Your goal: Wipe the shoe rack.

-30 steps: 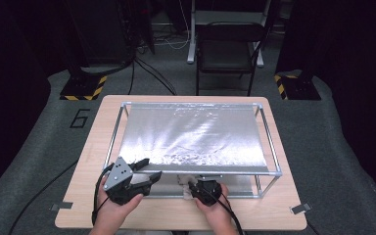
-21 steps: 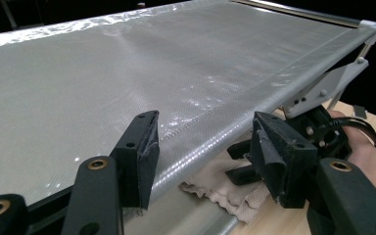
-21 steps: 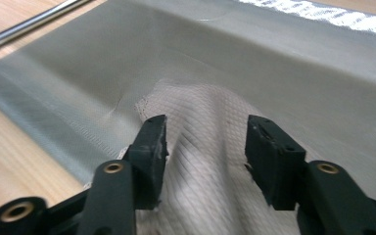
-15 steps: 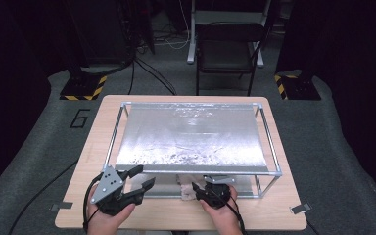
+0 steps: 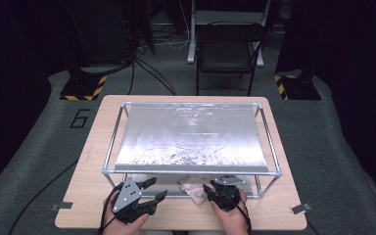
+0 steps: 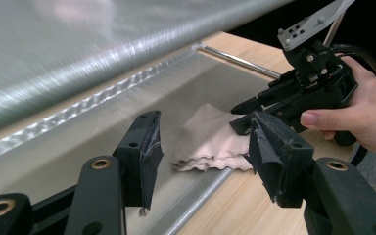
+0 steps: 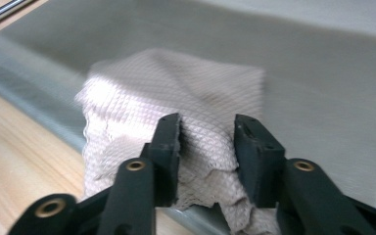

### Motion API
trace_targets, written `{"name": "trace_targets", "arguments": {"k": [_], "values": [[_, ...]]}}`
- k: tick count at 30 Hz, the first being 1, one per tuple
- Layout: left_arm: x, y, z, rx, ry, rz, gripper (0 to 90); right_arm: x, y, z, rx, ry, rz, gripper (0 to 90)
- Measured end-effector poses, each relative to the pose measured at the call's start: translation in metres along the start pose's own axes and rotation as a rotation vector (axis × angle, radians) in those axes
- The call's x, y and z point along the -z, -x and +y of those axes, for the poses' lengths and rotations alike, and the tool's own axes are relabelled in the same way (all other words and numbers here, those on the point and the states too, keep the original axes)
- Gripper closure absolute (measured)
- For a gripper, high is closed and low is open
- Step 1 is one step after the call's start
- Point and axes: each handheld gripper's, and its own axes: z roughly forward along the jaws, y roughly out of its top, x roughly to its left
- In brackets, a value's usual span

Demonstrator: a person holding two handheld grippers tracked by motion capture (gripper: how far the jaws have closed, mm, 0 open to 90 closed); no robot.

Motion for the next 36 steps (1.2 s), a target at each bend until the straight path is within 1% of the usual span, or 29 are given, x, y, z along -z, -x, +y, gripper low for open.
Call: {"name": "trace_targets", "arguments": {"k": [3,4,5,6,9,10,11,12,13,14,15,16,17,18,20,21,22,24,26,27,28,29,30,31,32,33,34,35,36], "values": [[-0.007,-0.001,-0.006,0.009,-0.015,0.002,45.7,-0.004,-0.004,0.0,0.003,-0.006,0.01,64.2],[-0.013,-0.003,-0.012,0.028,-0.027,-0.002,45.9,-0.006,-0.008,0.001,0.006,0.0,0.015,62.6],[-0.013,-0.003,-0.012,0.028,-0.027,-0.002,46.0,-0.006,-0.008,0.001,0.006,0.0,0.015,62.6],[-0.016,-0.004,-0.016,0.028,-0.028,0.001,46.0,-0.006,-0.011,0.002,-0.02,-0.004,0.031,61.1],[-0.023,-0.006,-0.024,0.044,-0.044,0.003,46.4,0.0,-0.015,0.006,-0.025,0.024,0.041,56.5],[-0.027,-0.006,-0.028,0.045,-0.047,0.006,46.8,0.005,-0.015,0.008,-0.052,0.043,0.057,54.3],[-0.027,-0.006,-0.028,0.045,-0.047,0.006,47.0,0.005,-0.015,0.008,-0.052,0.043,0.057,54.3],[-0.032,-0.007,-0.033,0.061,-0.054,0.002,47.0,0.01,-0.008,0.009,-0.01,0.064,0.023,53.3],[-0.032,-0.007,-0.033,0.061,-0.054,0.002,47.0,0.01,-0.008,0.009,-0.01,0.064,0.023,53.3],[-0.035,-0.008,-0.036,0.056,-0.059,0.006,47.1,0.013,-0.003,0.008,-0.053,0.06,0.019,51.8],[-0.035,-0.008,-0.036,0.056,-0.059,0.006,47.1,0.013,-0.003,0.008,-0.053,0.06,0.019,51.8],[-0.038,-0.009,-0.038,0.052,-0.059,0.011,47.1,0.016,0.004,0.005,-0.064,0.067,0.004,50.2],[-0.04,-0.01,-0.04,0.043,-0.06,0.015,47.1,0.016,0.004,0.005,-0.064,0.067,0.004,50.2],[-0.042,-0.009,-0.042,0.056,-0.061,0.017,47.0,0.017,0.007,0.004,-0.046,0.072,0.0,49.4],[-0.046,-0.008,-0.045,0.075,-0.065,0.021,46.0,0.022,0.014,0.001,-0.069,0.082,-0.028,49.1],[-0.049,-0.01,-0.046,0.057,-0.071,0.031,46.0,0.022,0.014,0.001,-0.069,0.082,-0.028,49.1],[-0.053,-0.008,-0.049,0.077,-0.067,0.03,45.6,0.023,0.016,0.0,-0.064,0.079,-0.045,49.4],[-0.055,-0.01,-0.05,0.049,-0.093,0.023,44.4,0.022,0.021,-0.002,-0.092,0.072,-0.057,51.0],[-0.059,-0.01,-0.051,0.042,-0.097,0.027,43.7,0.016,0.024,-0.006,-0.079,0.051,-0.057,52.0],[-0.061,-0.008,-0.052,0.075,-0.096,0.019,43.1,0.013,0.022,-0.007,-0.067,0.038,-0.054,52.0],[-0.065,-0.008,-0.052,0.073,-0.104,0.019,41.6,0.008,0.017,-0.009,-0.066,0.022,-0.042,52.0],[-0.065,-0.008,-0.052,0.073,-0.104,0.019,41.1,0.008,0.017,-0.009,-0.066,0.022,-0.042,52.0],[-0.067,-0.01,-0.051,0.045,-0.107,0.027,41.1,0.006,0.013,-0.009,-0.063,0.022,-0.041,52.0],[-0.07,-0.009,-0.051,0.064,-0.106,0.02,39.9,0.004,0.008,-0.009,-0.047,0.015,-0.012,52.0],[-0.072,-0.01,-0.05,0.04,-0.105,0.024,38.5,0.003,0.003,-0.009,-0.045,0.012,0.0,52.0],[-0.073,-0.009,-0.05,0.053,-0.107,0.019,37.5,0.002,0.0,-0.009,-0.01,0.012,0.012,52.0],[-0.076,-0.01,-0.048,0.035,-0.11,0.018,35.9,0.0,-0.01,-0.008,-0.03,0.0,0.038,52.0],[-0.076,-0.01,-0.048,0.035,-0.11,0.018,35.1,0.0,-0.01,-0.008,-0.03,0.0,0.038,52.0],[-0.08,-0.007,-0.048,0.086,-0.109,0.001,35.1,0.001,-0.01,-0.007,0.016,0.007,0.019,52.0]]}}
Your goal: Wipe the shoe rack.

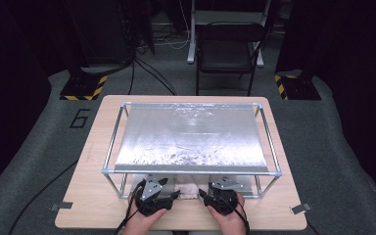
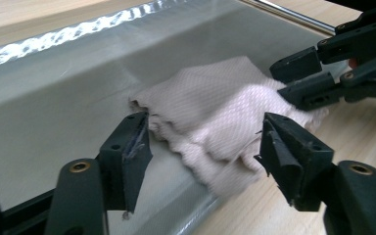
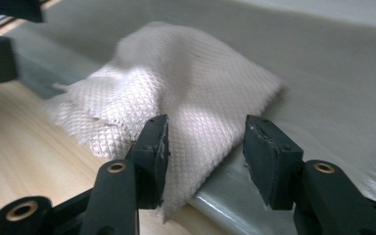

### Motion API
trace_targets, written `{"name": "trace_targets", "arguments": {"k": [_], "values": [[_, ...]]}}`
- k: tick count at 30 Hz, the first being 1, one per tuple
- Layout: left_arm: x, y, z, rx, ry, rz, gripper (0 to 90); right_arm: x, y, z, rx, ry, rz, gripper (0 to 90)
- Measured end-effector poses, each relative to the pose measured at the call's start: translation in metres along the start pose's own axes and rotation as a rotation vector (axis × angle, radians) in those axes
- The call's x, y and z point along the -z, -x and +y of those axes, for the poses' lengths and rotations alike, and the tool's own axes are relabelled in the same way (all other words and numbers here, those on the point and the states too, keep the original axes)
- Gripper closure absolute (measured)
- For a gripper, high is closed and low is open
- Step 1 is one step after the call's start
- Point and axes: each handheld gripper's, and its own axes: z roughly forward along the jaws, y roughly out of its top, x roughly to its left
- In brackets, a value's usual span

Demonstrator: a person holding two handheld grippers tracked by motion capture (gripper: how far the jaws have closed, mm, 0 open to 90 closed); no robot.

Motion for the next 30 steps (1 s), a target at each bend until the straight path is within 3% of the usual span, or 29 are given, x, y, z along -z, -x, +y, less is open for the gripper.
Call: {"name": "trace_targets", "arguments": {"k": [1,2,3,4,7,8,9,10,11,12,13,14,15,16,18,19,20,21,22,23,24,27,28,30], "values": [[-0.002,-0.001,0.001,-0.014,0.003,0.001,34.5,0.002,0.0,0.001,0.009,-0.009,-0.008,51.9],[-0.006,-0.001,0.003,-0.02,0.003,0.005,33.2,0.002,-0.001,0.002,-0.042,0.011,0.02,51.6],[-0.006,-0.001,0.003,-0.02,0.003,0.005,32.6,0.002,-0.001,0.002,-0.042,0.011,0.02,51.6],[-0.01,0.001,0.004,-0.001,-0.004,0.001,32.1,0.006,0.008,0.002,-0.039,0.018,-0.008,51.4],[-0.015,0.001,0.006,-0.014,-0.007,0.005,31.8,0.011,0.018,0.001,-0.047,0.04,-0.033,51.2],[-0.019,0.004,0.006,0.028,-0.017,0.002,31.2,0.013,0.027,0.0,-0.068,0.021,-0.061,51.2],[-0.019,0.004,0.006,0.028,-0.017,0.002,30.9,0.013,0.027,0.0,-0.068,0.021,-0.061,51.2],[-0.025,0.005,0.008,0.007,-0.015,0.002,30.8,0.014,0.033,-0.002,-0.113,0.011,-0.077,51.1],[-0.025,0.005,0.008,0.007,-0.015,0.002,30.7,0.014,0.033,-0.002,-0.113,0.011,-0.077,51.1],[-0.03,0.014,0.008,0.102,-0.01,0.017,30.6,0.015,0.041,-0.004,-0.09,0.005,-0.098,50.9],[-0.03,0.014,0.008,0.102,-0.01,0.017,30.3,0.015,0.041,-0.004,-0.09,0.005,-0.098,50.9],[-0.035,0.013,0.01,0.061,-0.019,-0.006,30.0,0.015,0.045,-0.006,-0.109,0.003,-0.107,50.8],[-0.035,0.013,0.01,0.061,-0.019,-0.006,29.8,0.015,0.046,-0.007,-0.108,0.002,-0.105,50.8],[-0.041,0.016,0.013,0.088,0.006,-0.012,29.7,0.015,0.046,-0.007,-0.106,0.005,-0.112,50.7],[-0.042,0.017,0.014,0.091,-0.001,-0.021,29.4,0.015,0.047,-0.007,-0.1,0.002,-0.114,50.6],[-0.044,0.02,0.015,0.12,0.005,0.007,28.8,0.015,0.047,-0.008,-0.086,-0.004,-0.126,49.9],[-0.048,0.017,0.019,0.054,0.003,-0.032,27.7,0.013,0.043,-0.007,-0.083,-0.005,-0.131,49.2],[-0.048,0.017,0.019,0.054,0.003,-0.032,27.2,0.013,0.043,-0.007,-0.083,-0.005,-0.131,49.2],[-0.051,0.025,0.021,0.118,-0.003,-0.031,27.1,0.013,0.041,-0.007,-0.034,-0.026,-0.16,48.8],[-0.051,0.025,0.021,0.118,-0.003,-0.031,27.1,0.013,0.038,-0.007,-0.061,-0.025,-0.165,48.7],[-0.055,0.027,0.023,0.089,-0.032,-0.02,27.1,0.013,0.038,-0.007,-0.063,-0.017,-0.169,48.7],[-0.062,0.031,0.023,0.092,-0.04,0.006,27.4,0.013,0.038,-0.007,-0.065,-0.018,-0.168,48.7],[-0.067,0.03,0.022,0.073,-0.065,0.005,27.9,0.013,0.037,-0.007,-0.07,-0.023,-0.166,48.7],[-0.071,0.031,0.02,0.071,-0.067,0.014,31.0,0.013,0.038,-0.007,-0.041,-0.028,-0.168,48.7]]}}
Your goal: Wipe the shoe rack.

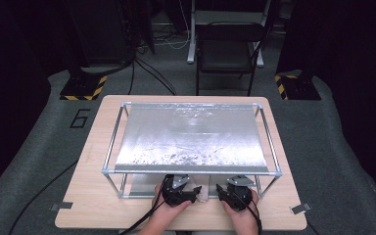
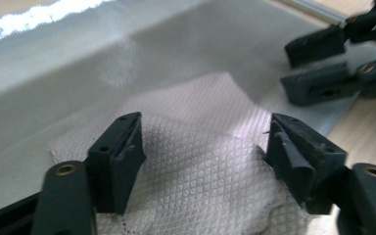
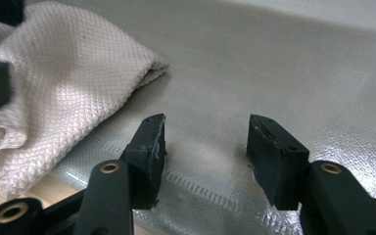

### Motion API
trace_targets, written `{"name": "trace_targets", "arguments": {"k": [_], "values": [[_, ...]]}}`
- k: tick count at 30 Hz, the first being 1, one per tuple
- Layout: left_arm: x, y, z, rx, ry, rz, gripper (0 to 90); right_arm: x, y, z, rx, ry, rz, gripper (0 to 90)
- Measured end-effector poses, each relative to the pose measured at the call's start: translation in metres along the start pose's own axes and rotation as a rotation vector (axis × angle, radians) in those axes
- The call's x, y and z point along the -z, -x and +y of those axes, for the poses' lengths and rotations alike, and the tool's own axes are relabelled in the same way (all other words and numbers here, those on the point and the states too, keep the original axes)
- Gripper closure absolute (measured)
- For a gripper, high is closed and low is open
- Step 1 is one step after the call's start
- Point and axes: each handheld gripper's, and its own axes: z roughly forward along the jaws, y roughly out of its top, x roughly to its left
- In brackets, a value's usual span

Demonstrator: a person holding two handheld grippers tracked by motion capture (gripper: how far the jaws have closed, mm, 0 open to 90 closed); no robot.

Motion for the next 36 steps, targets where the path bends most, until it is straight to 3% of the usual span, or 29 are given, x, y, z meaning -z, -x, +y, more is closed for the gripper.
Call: {"name": "trace_targets", "arguments": {"k": [3,5,6,8,11,15,17,21,29,30,31,32,34,35,36], "values": [[-0.004,0.0,-0.003,-0.018,-0.036,0.013,35.0,0.0,-0.001,0.0,-0.007,0.003,0.005,48.6],[-0.005,-0.002,-0.005,-0.034,-0.053,0.016,41.0,0.0,-0.001,0.0,-0.006,-0.011,-0.018,48.7],[-0.005,-0.007,-0.005,-0.085,-0.072,0.015,41.0,0.0,-0.002,0.0,-0.01,-0.014,-0.017,48.6],[-0.005,-0.007,-0.005,-0.068,-0.073,0.008,41.3,0.0,-0.001,0.0,0.005,-0.014,-0.025,48.6],[-0.005,-0.009,-0.005,-0.079,-0.099,0.003,41.4,0.001,-0.002,0.0,-0.001,-0.014,-0.015,48.6],[-0.004,-0.007,-0.005,-0.089,-0.093,0.023,43.6,0.0,-0.001,0.0,0.017,-0.01,-0.007,48.6],[-0.002,-0.008,-0.006,-0.114,-0.111,0.04,45.4,0.0,-0.002,0.0,0.006,-0.01,-0.007,48.7],[0.002,-0.009,-0.008,-0.096,-0.104,0.061,49.2,0.0,-0.003,0.0,0.01,-0.007,-0.004,48.8],[0.019,-0.027,-0.016,-0.077,-0.107,0.11,55.2,0.0,-0.002,-0.001,0.016,-0.003,-0.016,49.0],[0.027,-0.034,-0.021,-0.06,-0.101,0.136,56.0,-0.001,-0.002,-0.001,0.021,-0.01,-0.015,49.0],[0.027,-0.034,-0.021,-0.06,-0.101,0.136,57.2,-0.001,-0.002,-0.001,0.021,-0.01,-0.015,49.0],[0.035,-0.041,-0.025,-0.059,-0.097,0.172,57.9,0.0,-0.001,0.0,0.027,-0.012,-0.018,49.0],[0.042,-0.048,-0.03,-0.039,-0.091,0.192,58.7,-0.001,-0.002,-0.001,0.023,-0.009,-0.015,49.1],[0.042,-0.048,-0.03,-0.039,-0.091,0.192,59.5,0.0,-0.007,-0.002,-0.047,-0.02,-0.004,49.1],[0.049,-0.055,-0.034,-0.027,-0.091,0.211,61.2,-0.001,-0.006,-0.002,-0.042,-0.015,-0.001,49.1]]}}
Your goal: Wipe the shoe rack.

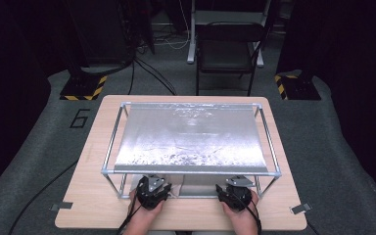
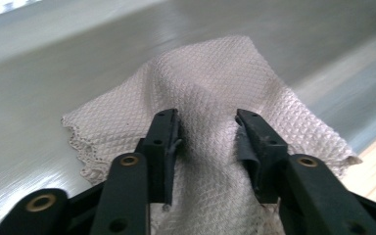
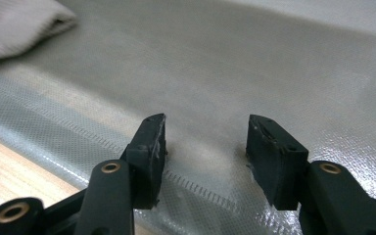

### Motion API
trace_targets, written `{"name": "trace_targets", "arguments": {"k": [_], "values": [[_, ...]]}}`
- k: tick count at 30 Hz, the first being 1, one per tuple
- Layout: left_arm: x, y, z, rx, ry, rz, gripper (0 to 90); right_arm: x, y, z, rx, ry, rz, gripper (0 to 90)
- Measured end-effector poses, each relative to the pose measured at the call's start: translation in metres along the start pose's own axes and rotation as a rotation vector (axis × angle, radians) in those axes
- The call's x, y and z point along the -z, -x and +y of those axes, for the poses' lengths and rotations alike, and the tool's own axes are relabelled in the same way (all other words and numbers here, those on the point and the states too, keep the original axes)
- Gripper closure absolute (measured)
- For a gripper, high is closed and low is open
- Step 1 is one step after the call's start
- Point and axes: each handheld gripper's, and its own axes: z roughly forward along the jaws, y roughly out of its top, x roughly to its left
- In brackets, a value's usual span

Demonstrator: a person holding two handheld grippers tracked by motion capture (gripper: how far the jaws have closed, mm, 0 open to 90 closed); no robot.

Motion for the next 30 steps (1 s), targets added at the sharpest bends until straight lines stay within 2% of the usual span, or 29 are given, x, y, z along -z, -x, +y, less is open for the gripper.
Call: {"name": "trace_targets", "arguments": {"k": [3,4,5,6,10,12,13,14,15,16,17,18,19,20,21,22,24,25,26,27,28,30], "values": [[0.004,-0.008,-0.003,0.007,-0.002,0.025,64.0,0.0,0.0,0.0,0.003,0.001,0.0,49.2],[0.007,-0.013,-0.005,0.014,-0.001,0.033,65.6,0.0,0.005,0.001,0.065,0.003,-0.01,49.2],[0.01,-0.018,-0.006,-0.014,-0.018,0.042,65.6,0.0,0.005,0.001,0.065,0.003,-0.01,49.2],[0.011,-0.021,-0.008,0.042,-0.001,0.05,66.7,0.0,0.005,0.001,0.065,0.004,-0.009,49.2],[0.015,-0.029,-0.012,0.051,-0.009,0.068,68.2,0.0,0.005,0.001,0.065,0.004,-0.009,49.2],[0.015,-0.028,-0.01,0.054,-0.024,0.071,68.8,0.0,0.005,0.001,0.067,0.003,-0.011,49.2],[0.015,-0.028,-0.01,0.054,-0.024,0.071,69.4,0.0,0.005,0.001,0.067,0.003,-0.011,49.2],[0.014,-0.027,-0.009,0.046,-0.025,0.082,69.4,0.0,0.0,0.0,0.001,0.001,0.001,49.3],[0.012,-0.022,-0.009,0.078,-0.008,0.083,70.8,0.001,0.0,0.0,0.002,-0.005,-0.005,49.3],[0.012,-0.022,-0.008,0.04,-0.023,0.08,71.7,0.0,0.0,0.0,-0.002,0.001,0.002,49.3],[0.01,-0.02,-0.007,0.049,-0.018,0.071,71.7,0.0,0.0,0.0,0.003,0.001,0.002,49.4],[0.009,-0.018,-0.005,0.04,-0.02,0.063,71.6,0.0,0.005,0.001,0.07,0.008,-0.015,49.4],[0.007,-0.015,-0.004,0.037,-0.018,0.053,71.7,0.001,0.005,0.001,0.071,0.005,-0.015,49.6],[0.003,-0.009,-0.002,0.055,0.006,0.049,71.7,0.0,0.005,0.001,0.074,0.009,-0.012,50.3],[0.003,-0.006,-0.001,0.047,-0.007,0.041,71.7,0.0,0.005,0.001,0.074,0.009,-0.012,50.3],[0.001,-0.003,0.002,0.02,-0.013,0.023,71.7,0.0,0.005,0.001,0.071,0.013,-0.015,50.5],[-0.004,0.01,0.007,-0.001,-0.019,0.004,71.7,0.0,0.002,0.001,0.044,0.016,-0.004,50.6],[-0.004,0.01,0.007,-0.001,-0.019,0.004,71.6,0.0,0.002,0.001,0.044,0.016,-0.004,50.6],[-0.006,0.012,0.009,-0.03,-0.014,0.006,71.6,0.0,0.002,0.001,0.043,0.016,-0.003,50.6],[-0.007,0.014,0.008,-0.011,-0.009,0.002,71.7,0.0,0.002,0.001,0.045,0.016,-0.005,50.6],[-0.006,0.011,0.008,-0.034,-0.007,-0.003,71.7,0.0,0.002,0.001,0.044,0.016,-0.005,50.6],[-0.004,0.008,0.007,-0.045,-0.012,-0.007,71.7,0.001,0.002,0.001,0.039,0.014,-0.004,50.7]]}}
